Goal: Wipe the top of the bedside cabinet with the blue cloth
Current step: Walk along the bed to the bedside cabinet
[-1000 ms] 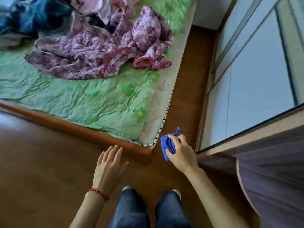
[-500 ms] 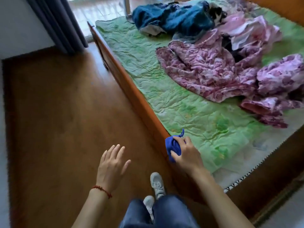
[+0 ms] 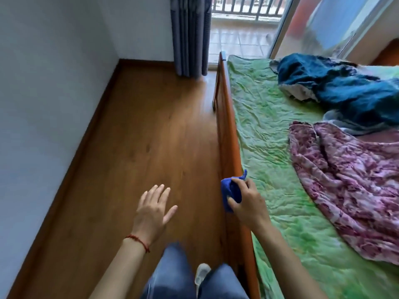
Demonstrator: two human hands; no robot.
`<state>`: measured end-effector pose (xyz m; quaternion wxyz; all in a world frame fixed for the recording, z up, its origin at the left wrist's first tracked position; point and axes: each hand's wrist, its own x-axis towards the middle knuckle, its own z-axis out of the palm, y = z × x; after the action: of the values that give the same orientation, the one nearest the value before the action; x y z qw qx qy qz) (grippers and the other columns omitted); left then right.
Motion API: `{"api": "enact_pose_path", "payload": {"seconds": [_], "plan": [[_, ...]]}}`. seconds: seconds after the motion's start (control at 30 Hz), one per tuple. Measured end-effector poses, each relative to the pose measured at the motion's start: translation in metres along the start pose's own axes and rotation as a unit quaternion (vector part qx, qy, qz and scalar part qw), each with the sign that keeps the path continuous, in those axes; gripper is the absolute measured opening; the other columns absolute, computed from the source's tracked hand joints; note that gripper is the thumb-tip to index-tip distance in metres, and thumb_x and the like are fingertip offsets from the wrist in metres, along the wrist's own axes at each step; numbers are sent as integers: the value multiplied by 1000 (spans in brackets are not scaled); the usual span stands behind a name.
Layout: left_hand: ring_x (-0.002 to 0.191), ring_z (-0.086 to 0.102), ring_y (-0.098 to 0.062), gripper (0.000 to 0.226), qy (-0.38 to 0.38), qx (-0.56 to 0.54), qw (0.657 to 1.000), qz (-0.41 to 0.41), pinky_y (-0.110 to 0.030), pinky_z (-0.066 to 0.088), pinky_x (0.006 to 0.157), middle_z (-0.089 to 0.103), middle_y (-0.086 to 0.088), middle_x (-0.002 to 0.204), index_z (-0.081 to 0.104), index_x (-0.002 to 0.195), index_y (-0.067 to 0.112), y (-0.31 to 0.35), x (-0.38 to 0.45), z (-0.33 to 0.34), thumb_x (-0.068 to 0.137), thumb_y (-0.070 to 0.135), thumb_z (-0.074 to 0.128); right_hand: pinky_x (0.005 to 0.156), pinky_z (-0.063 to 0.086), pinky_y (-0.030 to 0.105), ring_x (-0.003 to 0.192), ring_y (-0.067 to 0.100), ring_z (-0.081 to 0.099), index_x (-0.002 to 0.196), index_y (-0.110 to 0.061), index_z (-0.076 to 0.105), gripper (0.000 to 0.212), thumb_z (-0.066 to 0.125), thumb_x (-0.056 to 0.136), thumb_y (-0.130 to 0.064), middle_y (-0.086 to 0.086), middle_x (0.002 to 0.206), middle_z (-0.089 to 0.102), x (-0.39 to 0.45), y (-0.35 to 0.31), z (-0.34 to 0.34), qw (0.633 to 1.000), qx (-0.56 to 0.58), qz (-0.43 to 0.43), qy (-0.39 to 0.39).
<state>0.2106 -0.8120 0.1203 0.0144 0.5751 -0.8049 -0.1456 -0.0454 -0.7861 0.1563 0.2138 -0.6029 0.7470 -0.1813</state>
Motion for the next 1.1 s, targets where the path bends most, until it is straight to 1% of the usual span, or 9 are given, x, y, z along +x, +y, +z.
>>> {"api": "enact_pose_path", "payload": {"seconds": [0.13, 0.3, 0.5, 0.7, 0.8, 1.03, 1.1], "plan": [[105, 61, -34, 77, 8, -3, 1000, -9, -51, 47, 85, 64, -18, 112, 66, 110, 1, -15, 59, -12, 97, 55, 11, 74, 46, 35, 90, 32, 58, 124, -17, 50, 52, 68, 75, -18, 10, 110, 49, 67, -7, 0, 1000, 9, -9, 0], [103, 62, -35, 77, 20, 4, 1000, 0, -51, 48, 84, 65, -19, 111, 65, 110, 1, -47, 158, -29, 97, 54, 11, 73, 43, 32, 90, 31, 57, 124, -17, 49, 51, 67, 76, -19, 9, 111, 49, 170, -25, 8, 1000, 10, -13, 13], [103, 62, -34, 77, 38, 17, 999, 22, -50, 48, 83, 65, -18, 110, 66, 109, 1, -99, 282, -71, 98, 53, 10, 69, 37, 26, 85, 30, 56, 124, -14, 50, 50, 67, 77, -18, 10, 104, 48, 300, -66, 9, 999, 25, 2, 37], [105, 61, -34, 76, 47, 32, 998, 29, -50, 47, 85, 64, -18, 112, 65, 111, 1, -134, 385, -104, 97, 53, 11, 72, 43, 32, 85, 30, 56, 124, -13, 51, 51, 67, 76, -16, 11, 103, 49, 406, -92, 6, 998, 46, 14, 44], [105, 61, -34, 76, 35, 28, 999, 27, -50, 48, 85, 64, -18, 112, 65, 111, 1, -144, 437, -110, 98, 53, 10, 72, 42, 30, 85, 28, 55, 123, -13, 51, 51, 67, 75, -16, 10, 103, 49, 460, -93, 5, 997, 51, 25, 48], [104, 61, -34, 76, 38, 32, 998, 32, -51, 48, 84, 64, -18, 112, 65, 111, 1, -155, 582, -123, 97, 53, 10, 72, 40, 28, 84, 28, 55, 123, -12, 51, 51, 68, 75, -16, 11, 103, 49, 606, -89, -4, 997, 54, 19, 58], [103, 62, -34, 77, 37, 33, 998, 35, -51, 48, 84, 65, -18, 111, 66, 110, 1, -155, 625, -133, 97, 53, 10, 73, 41, 30, 85, 28, 55, 123, -12, 51, 51, 68, 75, -15, 11, 104, 49, 648, -90, -12, 997, 55, 16, 53]]}}
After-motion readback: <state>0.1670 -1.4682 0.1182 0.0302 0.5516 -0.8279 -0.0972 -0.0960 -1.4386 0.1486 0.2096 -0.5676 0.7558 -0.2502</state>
